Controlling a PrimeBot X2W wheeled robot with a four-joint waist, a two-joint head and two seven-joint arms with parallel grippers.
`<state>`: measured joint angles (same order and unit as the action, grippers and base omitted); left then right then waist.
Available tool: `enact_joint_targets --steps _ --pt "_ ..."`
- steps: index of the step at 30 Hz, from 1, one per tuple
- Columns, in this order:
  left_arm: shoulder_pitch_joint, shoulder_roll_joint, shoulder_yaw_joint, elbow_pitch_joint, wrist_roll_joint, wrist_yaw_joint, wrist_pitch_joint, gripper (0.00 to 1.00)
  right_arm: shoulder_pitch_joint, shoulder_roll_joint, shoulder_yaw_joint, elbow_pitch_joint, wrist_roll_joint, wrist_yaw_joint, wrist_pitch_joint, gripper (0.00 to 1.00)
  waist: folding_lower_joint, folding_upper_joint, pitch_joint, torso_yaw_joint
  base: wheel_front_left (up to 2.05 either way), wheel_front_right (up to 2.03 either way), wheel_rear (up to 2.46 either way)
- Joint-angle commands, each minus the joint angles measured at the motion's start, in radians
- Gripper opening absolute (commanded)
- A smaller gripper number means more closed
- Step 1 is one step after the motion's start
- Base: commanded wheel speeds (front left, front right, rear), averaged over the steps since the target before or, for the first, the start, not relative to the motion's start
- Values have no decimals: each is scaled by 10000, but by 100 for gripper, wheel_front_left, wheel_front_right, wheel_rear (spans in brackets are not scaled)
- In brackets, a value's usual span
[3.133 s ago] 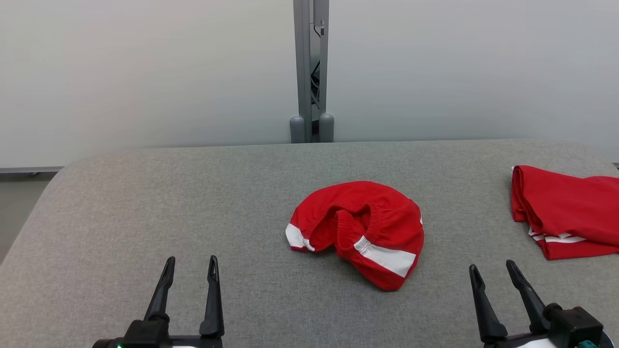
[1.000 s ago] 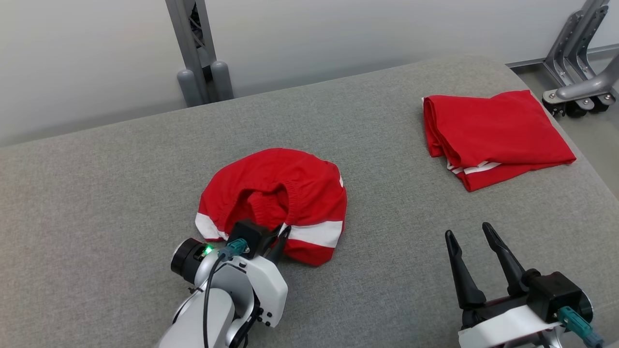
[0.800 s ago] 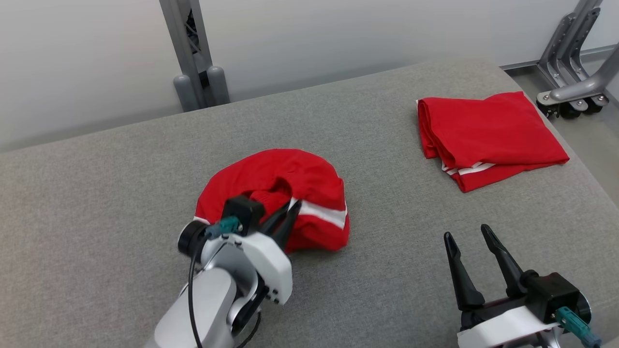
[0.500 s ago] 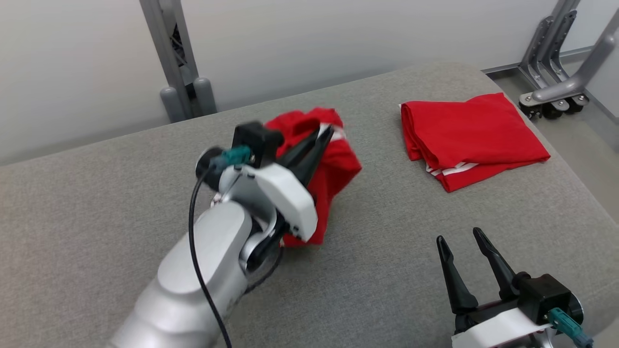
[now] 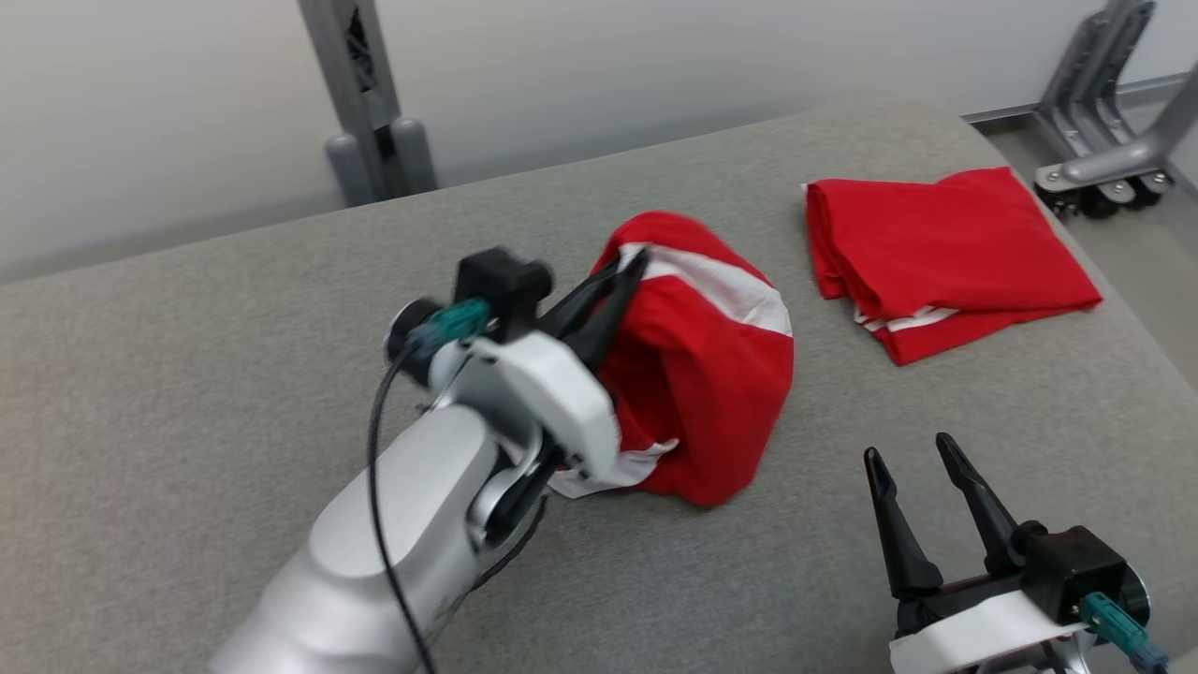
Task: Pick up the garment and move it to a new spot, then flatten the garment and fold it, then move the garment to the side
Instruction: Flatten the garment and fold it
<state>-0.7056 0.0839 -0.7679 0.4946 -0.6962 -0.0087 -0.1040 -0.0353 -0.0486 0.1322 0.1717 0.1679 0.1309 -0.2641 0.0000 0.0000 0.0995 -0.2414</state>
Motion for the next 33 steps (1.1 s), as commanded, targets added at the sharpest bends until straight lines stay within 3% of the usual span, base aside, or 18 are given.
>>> enact_joint_targets --steps 1,15,20,21,22,24,33 --pt "162 145 88 -25 -35 87 -112 0 39 -46 -57 -35 -48 -4 0 100 0 0 146 268 0 0 0" --pt "3711 1940 687 -2228 -807 961 -603 0 216 -46 -319 -122 -223 -4 0 100 0 0 137 1610 0 0 0" --pt "4526 2180 669 -2860 -1085 1156 -439 0 250 -60 -312 -80 -267 -4 0 100 0 0 64 1922 0 0 0" --pt "4616 2191 657 -2921 -1110 1195 -442 12 253 -65 -306 -68 -275 -4 0 100 0 0 41 1967 0 0 0" --pt "4692 2180 681 -2974 -1128 1279 -492 33 259 -69 -294 -51 -281 -4 0 100 0 0 16 2006 0 0 0" --pt "4834 2132 763 -3067 -1097 1442 -670 100 272 -75 -262 -19 -277 -4 1 100 0 0 -57 2063 0 0 0" --pt "5467 2197 1164 -3381 -760 2314 -1271 100 254 -130 -21 115 -142 -4 0 100 0 0 -562 2093 0 0 0"
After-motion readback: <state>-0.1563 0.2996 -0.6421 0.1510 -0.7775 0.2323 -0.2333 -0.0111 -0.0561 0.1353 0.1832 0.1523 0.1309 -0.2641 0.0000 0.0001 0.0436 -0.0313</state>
